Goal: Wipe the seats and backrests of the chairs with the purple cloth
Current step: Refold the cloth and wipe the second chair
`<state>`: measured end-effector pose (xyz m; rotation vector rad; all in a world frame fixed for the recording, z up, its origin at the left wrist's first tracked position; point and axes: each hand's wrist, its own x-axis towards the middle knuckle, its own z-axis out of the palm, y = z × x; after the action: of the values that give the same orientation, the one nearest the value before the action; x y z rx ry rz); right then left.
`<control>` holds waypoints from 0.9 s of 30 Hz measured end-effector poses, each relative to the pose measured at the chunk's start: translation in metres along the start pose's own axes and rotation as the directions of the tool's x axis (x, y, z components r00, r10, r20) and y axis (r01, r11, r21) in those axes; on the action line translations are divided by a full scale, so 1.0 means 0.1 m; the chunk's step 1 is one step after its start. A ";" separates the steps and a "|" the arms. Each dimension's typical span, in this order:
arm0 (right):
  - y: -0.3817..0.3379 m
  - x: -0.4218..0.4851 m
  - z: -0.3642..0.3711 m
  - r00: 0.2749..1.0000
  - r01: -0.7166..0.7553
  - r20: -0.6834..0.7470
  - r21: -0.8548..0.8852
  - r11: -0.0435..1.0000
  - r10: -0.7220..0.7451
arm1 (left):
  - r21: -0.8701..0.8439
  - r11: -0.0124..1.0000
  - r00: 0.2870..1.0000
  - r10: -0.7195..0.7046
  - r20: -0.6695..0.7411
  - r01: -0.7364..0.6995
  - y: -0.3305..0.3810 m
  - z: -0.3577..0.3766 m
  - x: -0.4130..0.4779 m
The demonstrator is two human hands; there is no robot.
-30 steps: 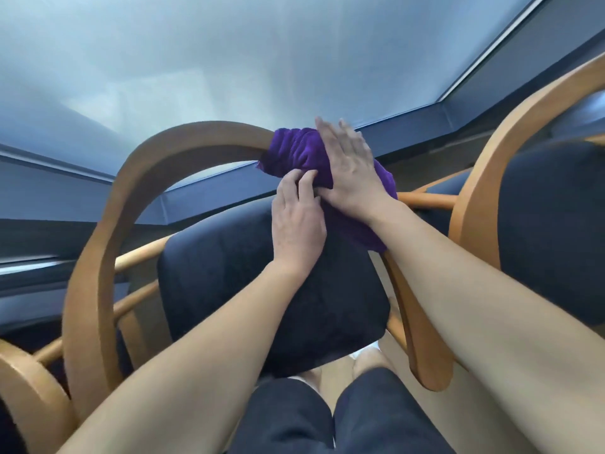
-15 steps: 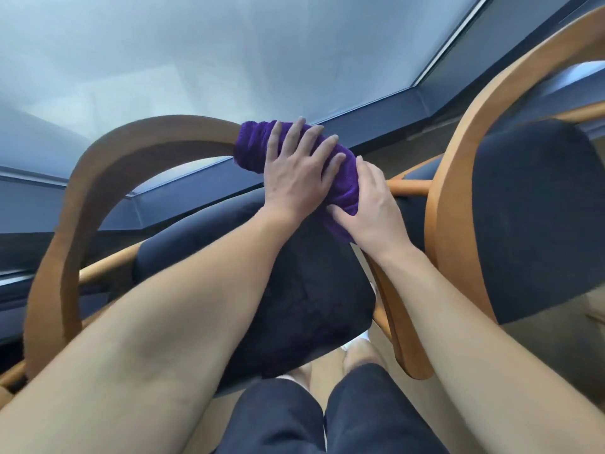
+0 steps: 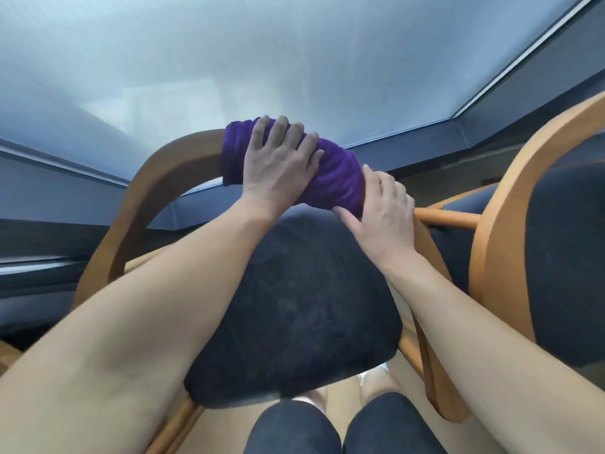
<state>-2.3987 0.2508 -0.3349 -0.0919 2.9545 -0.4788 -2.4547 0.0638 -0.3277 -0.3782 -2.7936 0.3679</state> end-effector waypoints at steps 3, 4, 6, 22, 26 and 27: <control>-0.29 0.25 0.05 0.991 0.124 0.043 0.013 0.992 -0.124 | 0.004 0.997 0.997 -0.077 -0.028 0.077 -0.24 -0.02 -0.07; -0.39 0.32 0.07 0.987 0.149 0.057 0.019 0.989 -0.150 | 0.000 0.995 0.994 -0.105 -0.028 0.105 -0.32 -0.02 -0.10; -0.59 0.43 0.11 0.980 0.179 0.073 0.051 0.983 -0.182 | -0.024 0.985 0.985 -0.171 -0.021 0.171 -0.47 -0.03 -0.16; -1.02 1.09 0.27 0.941 0.243 0.188 0.203 0.949 -0.281 | -0.071 0.740 0.736 -0.647 0.200 0.669 -1.10 -0.02 -0.50; -0.92 1.02 0.41 0.967 0.245 0.042 0.135 0.960 -0.253 | -0.024 0.806 0.803 -0.587 0.100 0.592 -0.83 -0.02 -0.26; -0.91 1.01 0.45 0.967 0.254 0.002 0.108 0.961 -0.255 | -0.014 0.827 0.826 -0.560 0.069 0.562 -0.76 -0.02 -0.21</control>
<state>-2.4879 0.1425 -0.3614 -0.4661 2.9070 -0.6646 -2.4516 -0.0126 -0.3095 0.4635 -2.8014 0.1905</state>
